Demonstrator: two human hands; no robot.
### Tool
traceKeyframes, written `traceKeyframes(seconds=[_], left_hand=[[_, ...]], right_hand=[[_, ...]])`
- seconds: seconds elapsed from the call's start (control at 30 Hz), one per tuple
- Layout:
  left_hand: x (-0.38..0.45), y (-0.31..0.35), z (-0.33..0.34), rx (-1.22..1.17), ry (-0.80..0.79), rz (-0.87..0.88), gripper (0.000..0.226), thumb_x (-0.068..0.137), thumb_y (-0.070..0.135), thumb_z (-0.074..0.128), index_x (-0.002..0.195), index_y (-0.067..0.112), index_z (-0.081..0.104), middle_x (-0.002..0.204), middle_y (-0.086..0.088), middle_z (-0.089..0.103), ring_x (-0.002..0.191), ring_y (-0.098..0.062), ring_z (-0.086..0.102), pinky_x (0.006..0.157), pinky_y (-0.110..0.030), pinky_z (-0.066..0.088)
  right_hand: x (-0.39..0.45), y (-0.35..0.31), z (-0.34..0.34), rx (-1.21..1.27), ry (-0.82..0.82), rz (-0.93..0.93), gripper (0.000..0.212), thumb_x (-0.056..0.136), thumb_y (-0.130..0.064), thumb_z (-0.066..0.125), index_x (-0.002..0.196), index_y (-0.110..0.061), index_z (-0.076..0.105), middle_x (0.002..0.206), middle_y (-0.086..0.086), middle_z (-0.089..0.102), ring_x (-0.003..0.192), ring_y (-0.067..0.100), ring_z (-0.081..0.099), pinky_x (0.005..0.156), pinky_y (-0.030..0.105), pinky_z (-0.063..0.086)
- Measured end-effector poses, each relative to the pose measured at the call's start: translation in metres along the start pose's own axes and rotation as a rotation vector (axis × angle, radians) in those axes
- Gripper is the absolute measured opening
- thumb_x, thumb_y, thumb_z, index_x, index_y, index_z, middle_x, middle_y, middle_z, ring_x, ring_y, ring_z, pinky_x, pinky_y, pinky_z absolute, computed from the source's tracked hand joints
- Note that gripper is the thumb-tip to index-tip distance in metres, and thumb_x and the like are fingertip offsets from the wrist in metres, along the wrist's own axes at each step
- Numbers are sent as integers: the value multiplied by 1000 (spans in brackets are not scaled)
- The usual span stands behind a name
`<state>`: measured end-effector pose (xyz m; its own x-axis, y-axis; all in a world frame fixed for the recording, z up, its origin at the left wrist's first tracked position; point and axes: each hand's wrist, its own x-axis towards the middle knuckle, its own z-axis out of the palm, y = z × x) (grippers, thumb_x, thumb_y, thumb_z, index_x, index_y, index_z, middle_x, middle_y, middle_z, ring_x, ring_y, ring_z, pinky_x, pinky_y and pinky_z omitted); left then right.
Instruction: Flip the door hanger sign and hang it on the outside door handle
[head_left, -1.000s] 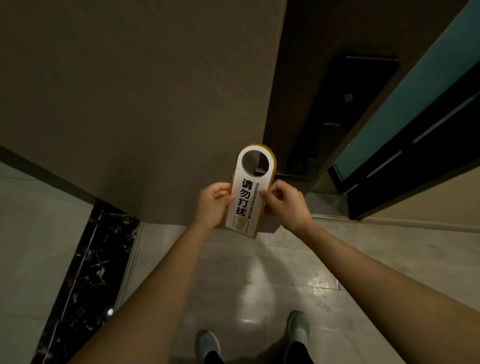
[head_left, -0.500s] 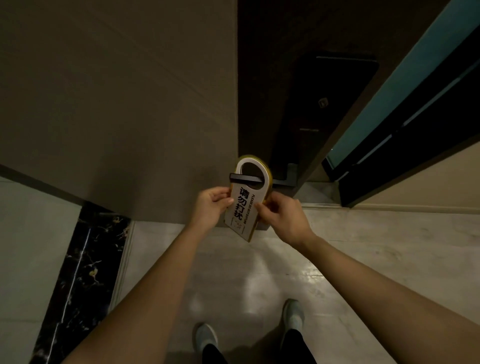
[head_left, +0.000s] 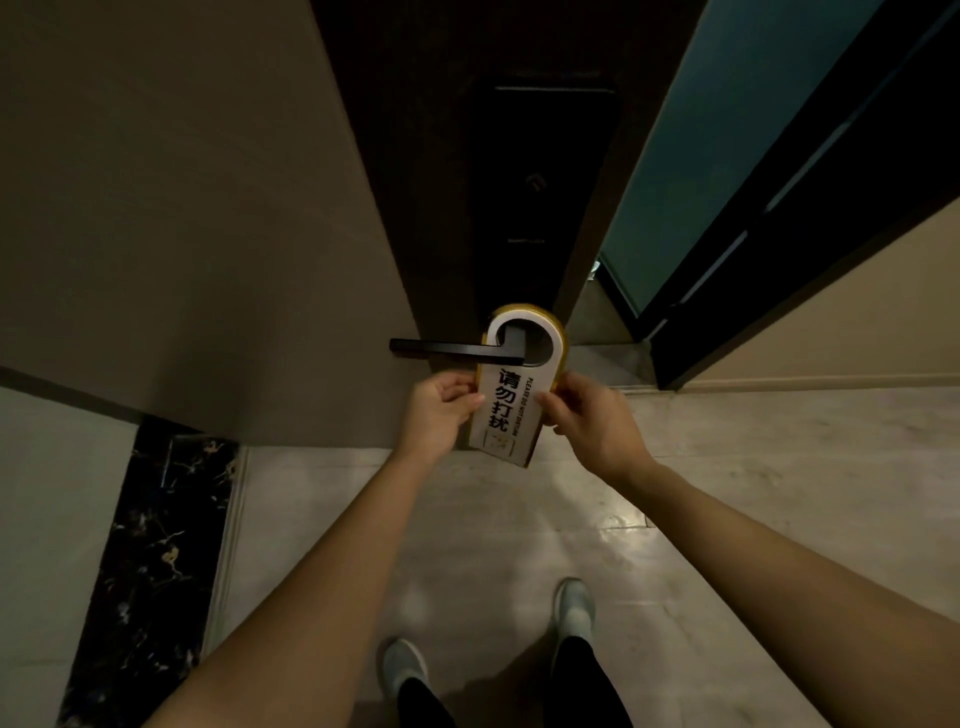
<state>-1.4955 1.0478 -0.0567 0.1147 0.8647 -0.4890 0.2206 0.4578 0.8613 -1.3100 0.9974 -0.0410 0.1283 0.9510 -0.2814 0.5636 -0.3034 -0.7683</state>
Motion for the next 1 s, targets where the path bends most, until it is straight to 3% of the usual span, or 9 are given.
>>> traceKeyframes(seconds=[0.13,0.23,0.43,0.53,0.67,0.77,0.9,1.0], left_hand=[[-3,-7,8,52,68,30,23,90,6,65,88,29,66,99,0,71,103,-21,68,95,-46,55],[-9,-13,10,47,127,37,19,91,11,65,95,29,68,108,-3,73,107,-21,68,97,-49,54],[-28,0,17,113,130,70,40,95,11,61,134,18,57,133,4,61,127,-13,54,107,-41,45],[-36,8,15,150,149,68,46,96,11,59,141,14,51,137,3,58,128,-12,52,106,-31,42],[-53,22,13,125,187,64,46,95,13,62,140,13,53,135,0,62,126,-12,56,110,-31,41],[-73,40,11,110,257,95,40,94,13,63,134,11,59,127,-3,67,118,-11,61,104,-25,44],[-108,73,7,142,361,133,35,93,20,66,128,18,64,117,6,71,112,-7,63,92,-17,43],[-142,106,3,142,423,180,36,93,21,66,129,18,64,117,5,71,113,-6,63,96,-20,44]], right_hand=[[8,2,-3,-46,-5,18,25,99,-33,51,113,-17,63,112,2,72,100,18,69,81,31,59],[12,2,1,-30,-21,64,29,101,-35,46,113,-16,65,113,5,72,102,22,69,79,28,57],[12,-1,-4,-19,-37,43,33,102,-36,43,115,-15,64,113,6,71,103,20,68,61,11,44],[13,-6,-16,-27,-15,0,31,102,-34,44,113,-15,65,105,5,70,96,17,67,66,18,48],[16,-19,-41,-53,1,-96,30,101,-33,46,113,-14,67,99,5,70,91,19,66,76,33,55],[18,-38,-65,-81,-17,-185,30,99,-36,49,110,-16,70,97,6,72,91,20,67,81,40,55],[18,-76,-102,-109,-37,-293,29,99,-36,51,107,-16,71,94,3,72,85,15,63,72,27,43],[10,-109,-129,-101,-26,-373,29,99,-36,52,108,-16,70,91,1,71,83,14,64,70,26,42]])
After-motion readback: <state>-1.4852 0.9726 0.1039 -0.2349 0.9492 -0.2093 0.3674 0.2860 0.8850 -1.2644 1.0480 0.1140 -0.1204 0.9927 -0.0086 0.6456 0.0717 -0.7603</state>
